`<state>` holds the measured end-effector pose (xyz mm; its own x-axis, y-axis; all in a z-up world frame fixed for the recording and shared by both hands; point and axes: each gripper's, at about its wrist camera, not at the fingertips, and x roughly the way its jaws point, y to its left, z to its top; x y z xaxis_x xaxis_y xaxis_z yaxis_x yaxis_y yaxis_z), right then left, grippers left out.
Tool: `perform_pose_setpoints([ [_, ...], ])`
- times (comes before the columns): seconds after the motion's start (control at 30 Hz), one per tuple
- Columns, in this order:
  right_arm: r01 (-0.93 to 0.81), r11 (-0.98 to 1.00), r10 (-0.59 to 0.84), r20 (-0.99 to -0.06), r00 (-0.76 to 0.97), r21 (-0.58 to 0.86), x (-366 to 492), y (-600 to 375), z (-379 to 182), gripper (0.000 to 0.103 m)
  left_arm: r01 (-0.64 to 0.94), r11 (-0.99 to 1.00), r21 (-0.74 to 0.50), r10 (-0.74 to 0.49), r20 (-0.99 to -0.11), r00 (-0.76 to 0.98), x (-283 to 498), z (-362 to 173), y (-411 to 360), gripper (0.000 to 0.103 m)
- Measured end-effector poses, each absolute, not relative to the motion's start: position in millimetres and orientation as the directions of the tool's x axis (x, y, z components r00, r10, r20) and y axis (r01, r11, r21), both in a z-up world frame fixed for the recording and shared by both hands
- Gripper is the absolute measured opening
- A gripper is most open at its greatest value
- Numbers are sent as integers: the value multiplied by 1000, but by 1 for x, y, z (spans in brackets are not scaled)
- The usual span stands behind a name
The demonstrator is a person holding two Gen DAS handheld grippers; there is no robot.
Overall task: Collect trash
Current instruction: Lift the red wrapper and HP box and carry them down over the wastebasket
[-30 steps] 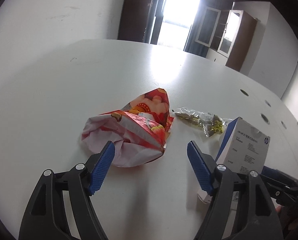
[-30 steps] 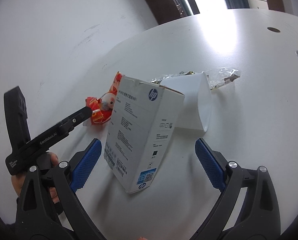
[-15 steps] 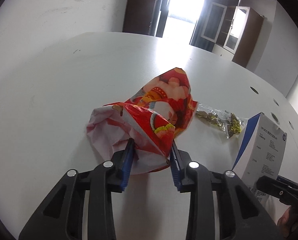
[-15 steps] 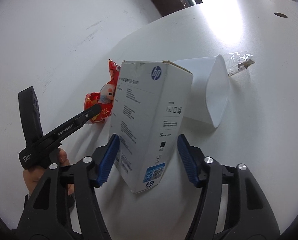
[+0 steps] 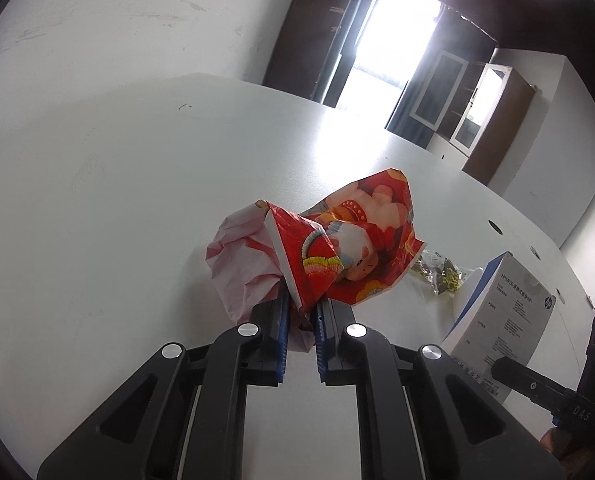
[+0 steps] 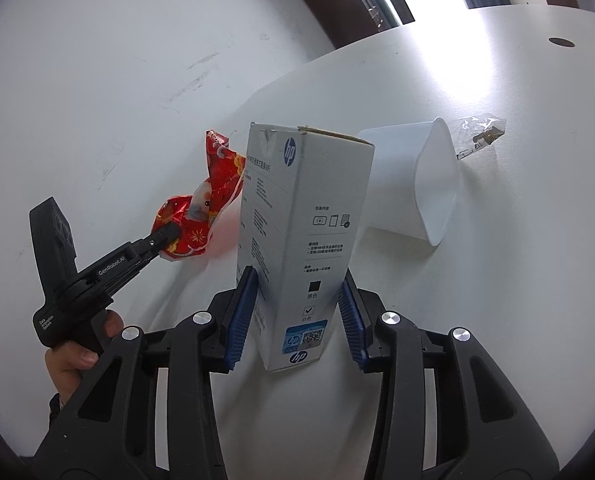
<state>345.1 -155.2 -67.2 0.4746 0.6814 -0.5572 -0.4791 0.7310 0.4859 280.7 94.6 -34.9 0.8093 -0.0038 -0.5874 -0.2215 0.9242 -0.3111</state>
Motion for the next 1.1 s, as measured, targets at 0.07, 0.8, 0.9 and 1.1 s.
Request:
perform_pose_setpoints([
  [0.07,-478,733,679,-553,482,484,340,-156,-68,35,-221,923,-315,17,-542,840,269,-28,94,9],
  [0.8,-467,823,566,-413,713,322,166,-181,7,29,-146,959,-243,11,-484,875,48,14,53,9],
  [0.9,-459,845,534,-394,748,274,112,-191,6,29,-134,960,-246,-1,-481,877,22,9,54,9],
  [1.1,-462,853,522,-388,760,242,47,-201,4,29,-98,962,-254,-38,-482,875,-27,-3,50,9],
])
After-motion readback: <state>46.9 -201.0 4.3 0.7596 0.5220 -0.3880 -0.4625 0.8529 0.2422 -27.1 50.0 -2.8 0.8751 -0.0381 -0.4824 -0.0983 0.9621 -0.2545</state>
